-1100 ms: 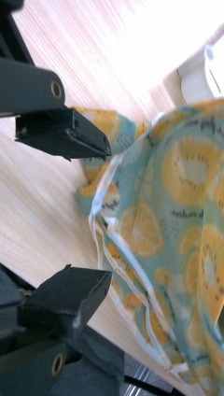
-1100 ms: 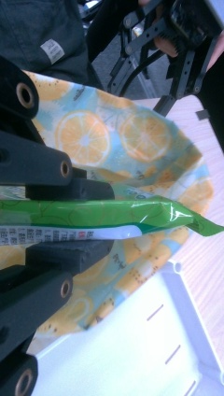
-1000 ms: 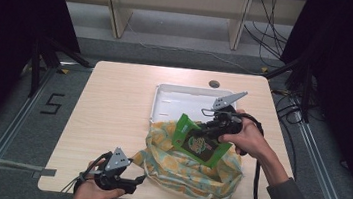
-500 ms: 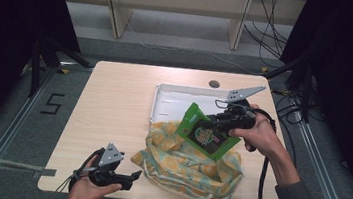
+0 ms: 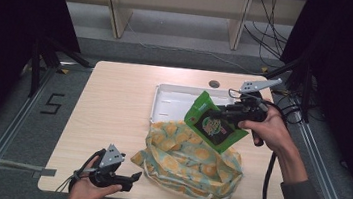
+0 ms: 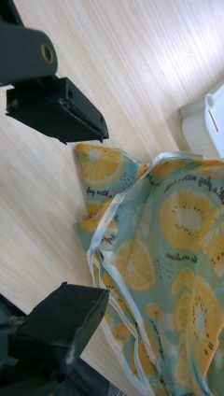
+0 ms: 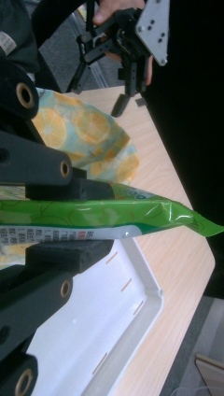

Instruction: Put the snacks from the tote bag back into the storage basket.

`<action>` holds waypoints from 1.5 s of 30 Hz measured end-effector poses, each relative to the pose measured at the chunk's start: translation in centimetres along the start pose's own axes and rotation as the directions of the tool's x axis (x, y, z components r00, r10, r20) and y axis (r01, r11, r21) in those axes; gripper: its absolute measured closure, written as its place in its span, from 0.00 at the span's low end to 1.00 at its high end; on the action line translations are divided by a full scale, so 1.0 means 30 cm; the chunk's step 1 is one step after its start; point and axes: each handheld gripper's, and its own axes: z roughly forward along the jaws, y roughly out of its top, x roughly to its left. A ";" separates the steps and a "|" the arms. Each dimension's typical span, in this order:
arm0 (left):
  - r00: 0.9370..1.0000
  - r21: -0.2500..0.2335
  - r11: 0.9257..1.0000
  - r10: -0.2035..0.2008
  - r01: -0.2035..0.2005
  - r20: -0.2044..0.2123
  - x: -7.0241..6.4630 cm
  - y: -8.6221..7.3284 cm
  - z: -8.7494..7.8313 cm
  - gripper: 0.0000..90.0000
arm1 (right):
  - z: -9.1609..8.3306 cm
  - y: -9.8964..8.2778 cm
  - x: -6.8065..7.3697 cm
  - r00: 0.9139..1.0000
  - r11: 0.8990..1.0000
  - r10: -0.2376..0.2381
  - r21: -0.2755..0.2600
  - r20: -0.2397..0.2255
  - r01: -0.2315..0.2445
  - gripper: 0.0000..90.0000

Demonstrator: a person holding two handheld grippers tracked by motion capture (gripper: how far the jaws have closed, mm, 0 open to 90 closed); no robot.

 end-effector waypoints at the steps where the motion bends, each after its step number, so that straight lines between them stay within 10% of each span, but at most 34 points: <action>1: 1.000 -0.003 1.000 -0.001 0.001 -0.002 -0.001 0.000 0.001 0.21 | -0.003 0.002 -0.009 1.000 1.000 -0.006 -0.013 0.001 0.006 0.83; 15: 0.998 -0.020 0.998 -0.064 0.064 0.030 0.000 -0.003 0.006 0.20 | -0.064 0.065 -0.122 0.993 0.994 0.065 -0.099 0.102 -0.055 0.83; 37: 0.999 -0.023 0.999 -0.044 0.045 0.025 -0.007 0.001 0.002 0.20 | -0.004 0.057 -0.317 0.948 0.975 0.217 -0.098 0.232 -0.199 0.83; 45: 0.999 -0.018 0.999 -0.029 0.030 0.030 -0.014 0.002 0.000 0.20 | 0.039 0.042 -0.393 0.906 0.951 0.308 -0.097 0.289 -0.293 0.83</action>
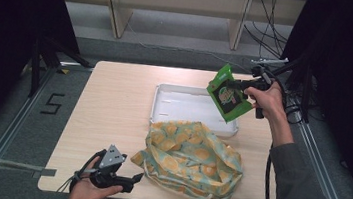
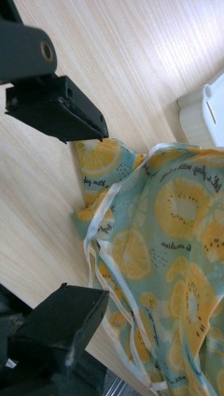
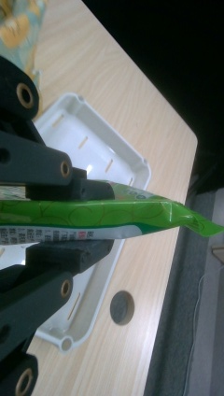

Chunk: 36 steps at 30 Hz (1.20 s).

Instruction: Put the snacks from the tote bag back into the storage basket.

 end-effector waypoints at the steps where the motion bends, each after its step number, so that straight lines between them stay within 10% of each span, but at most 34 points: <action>1: 1.000 0.000 1.000 -0.001 0.001 0.000 -0.001 -0.001 0.000 0.20 | 0.008 0.000 -0.008 1.000 1.000 0.007 0.001 0.009 -0.007 0.83; 18: 1.000 -0.015 1.000 0.000 0.000 0.006 -0.002 -0.014 -0.018 0.20 | 0.145 -0.011 -0.100 0.982 0.987 0.161 -0.012 0.101 -0.160 0.83; 36: 1.000 -0.008 1.000 0.002 -0.002 0.004 -0.006 -0.018 -0.020 0.20 | 0.222 -0.036 -0.177 0.967 0.982 0.187 -0.006 0.170 -0.189 0.83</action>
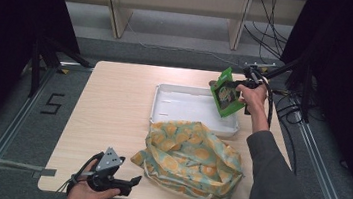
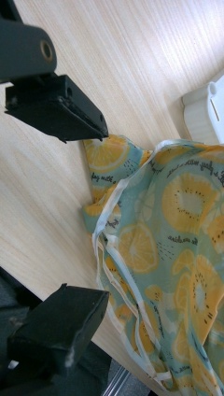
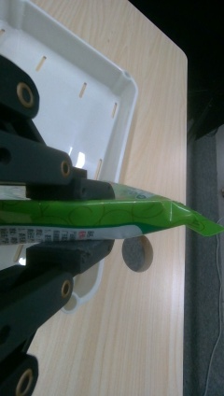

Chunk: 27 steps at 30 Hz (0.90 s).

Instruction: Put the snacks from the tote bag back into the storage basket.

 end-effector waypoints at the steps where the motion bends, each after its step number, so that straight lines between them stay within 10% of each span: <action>1: 1.000 0.007 1.000 0.004 -0.004 0.002 0.001 0.001 0.000 0.20 | -0.001 0.001 0.008 0.999 0.999 0.049 0.010 0.001 -0.049 0.83; 2: 1.000 0.001 1.000 -0.002 0.002 0.004 -0.001 0.000 0.004 0.20 | 0.003 0.001 -0.005 1.000 1.000 -0.003 -0.002 0.021 0.003 0.83; 16: 1.000 0.012 1.000 -0.003 0.003 0.007 -0.008 0.002 0.006 0.20 | 0.046 0.013 -0.008 0.996 0.996 0.087 0.021 0.019 -0.088 0.82; 18: 1.000 0.013 1.000 0.015 -0.015 0.007 -0.005 0.004 0.004 0.20 | 0.056 0.013 -0.025 1.000 1.000 0.012 0.000 0.028 -0.012 0.82; 21: 1.000 0.008 1.000 -0.012 0.012 0.007 -0.009 0.002 0.006 0.20 | 0.068 0.009 -0.011 0.997 0.997 0.074 0.015 0.019 -0.074 0.82; 27: 1.000 0.014 1.000 0.014 -0.014 0.010 -0.011 0.004 0.007 0.20 | 0.093 0.001 -0.025 0.999 0.999 0.033 -0.009 0.024 -0.033 0.82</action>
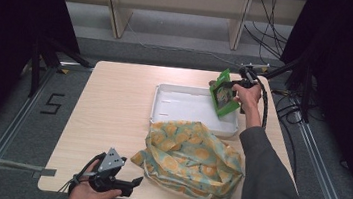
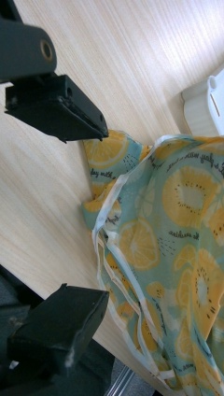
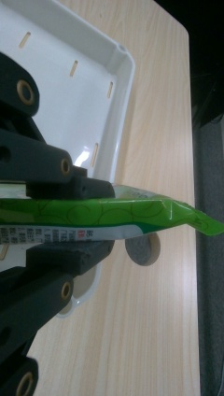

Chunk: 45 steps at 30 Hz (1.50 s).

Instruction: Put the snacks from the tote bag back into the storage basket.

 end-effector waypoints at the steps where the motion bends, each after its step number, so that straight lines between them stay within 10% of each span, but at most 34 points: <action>1: 1.000 0.000 1.000 0.002 -0.002 0.000 0.000 0.000 0.000 0.20 | 0.002 -0.003 -0.004 1.000 1.000 -0.017 0.002 0.011 0.017 0.82; 16: 1.000 0.001 1.000 -0.015 0.015 0.004 -0.007 0.001 -0.001 0.20 | 0.014 -0.022 -0.022 0.997 0.996 -0.071 0.047 0.013 0.070 0.74; 21: 1.000 -0.002 1.000 -0.015 0.015 0.001 -0.005 0.000 -0.001 0.20 | 0.013 -0.031 -0.005 0.999 0.995 0.025 0.093 0.037 -0.029 0.72; 28: 1.000 -0.005 1.000 -0.015 0.015 0.001 -0.008 0.001 -0.001 0.20 | 0.013 -0.032 -0.015 0.998 0.994 -0.015 0.111 0.060 0.008 0.73; 29: 1.000 -0.005 1.000 -0.018 0.018 0.002 -0.009 0.000 0.000 0.20 | 0.015 -0.035 -0.006 0.998 0.994 0.040 0.097 0.038 -0.044 0.73; 45: 1.000 -0.008 1.000 0.001 -0.001 -0.005 0.000 0.002 -0.004 0.20 | -0.057 -0.011 0.005 0.997 0.997 -0.075 0.035 -0.005 0.076 0.71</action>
